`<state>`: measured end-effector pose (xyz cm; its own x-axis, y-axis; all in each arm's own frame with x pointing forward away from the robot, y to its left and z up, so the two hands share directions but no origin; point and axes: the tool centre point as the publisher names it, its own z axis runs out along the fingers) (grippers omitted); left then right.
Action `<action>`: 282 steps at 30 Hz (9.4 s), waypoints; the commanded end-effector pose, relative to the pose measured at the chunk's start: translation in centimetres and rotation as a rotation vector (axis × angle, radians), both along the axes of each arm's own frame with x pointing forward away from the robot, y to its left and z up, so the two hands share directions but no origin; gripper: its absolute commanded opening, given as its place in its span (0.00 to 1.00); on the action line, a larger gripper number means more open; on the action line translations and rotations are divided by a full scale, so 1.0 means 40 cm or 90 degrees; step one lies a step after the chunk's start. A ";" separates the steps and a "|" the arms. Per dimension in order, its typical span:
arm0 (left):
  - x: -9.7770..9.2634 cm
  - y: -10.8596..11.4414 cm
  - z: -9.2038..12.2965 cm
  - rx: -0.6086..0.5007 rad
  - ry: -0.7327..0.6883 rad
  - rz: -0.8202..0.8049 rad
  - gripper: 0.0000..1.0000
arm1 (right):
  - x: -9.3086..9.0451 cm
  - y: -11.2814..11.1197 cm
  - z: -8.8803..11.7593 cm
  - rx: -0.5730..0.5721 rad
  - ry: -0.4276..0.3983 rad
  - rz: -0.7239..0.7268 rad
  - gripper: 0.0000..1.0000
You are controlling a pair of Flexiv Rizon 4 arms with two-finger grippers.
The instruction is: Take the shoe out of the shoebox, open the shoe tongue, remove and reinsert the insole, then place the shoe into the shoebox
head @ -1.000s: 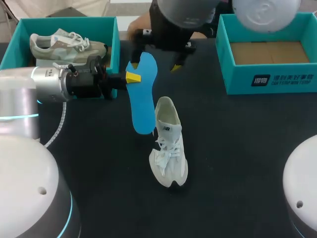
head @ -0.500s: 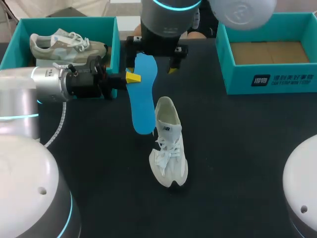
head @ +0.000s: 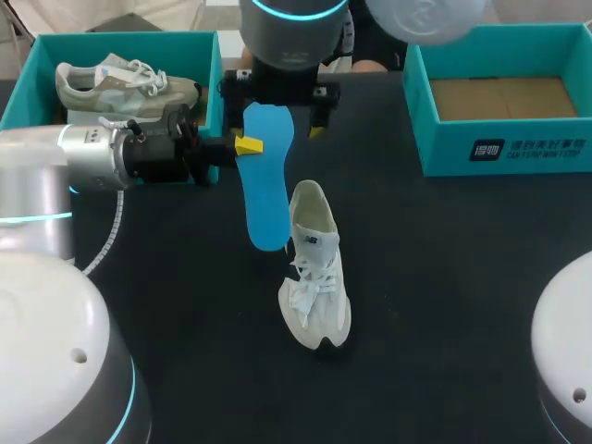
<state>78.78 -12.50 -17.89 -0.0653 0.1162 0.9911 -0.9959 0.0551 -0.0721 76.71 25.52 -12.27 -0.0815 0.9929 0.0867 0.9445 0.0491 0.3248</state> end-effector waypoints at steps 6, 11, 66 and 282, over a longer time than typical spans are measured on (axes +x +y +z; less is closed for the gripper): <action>-0.003 -0.001 0.000 0.001 0.000 0.002 0.00 | 0.001 -0.039 -0.007 0.071 0.063 0.018 1.00; -0.003 -0.001 0.000 0.001 0.000 0.002 0.00 | 0.005 -0.074 -0.004 0.102 0.075 0.019 1.00; -0.003 -0.001 0.000 0.001 0.000 0.002 0.00 | 0.039 -0.166 -0.088 0.600 0.148 0.078 1.00; 0.169 -0.110 0.010 -0.031 -2.057 0.086 0.00 | 0.082 -0.054 -0.122 0.827 0.191 0.226 0.34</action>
<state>85.31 -16.33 -17.30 0.1570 0.0364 -0.9869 0.9869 0.0309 0.1581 79.61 22.98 -16.78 -0.1247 0.1201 0.9849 0.9871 0.1156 0.1108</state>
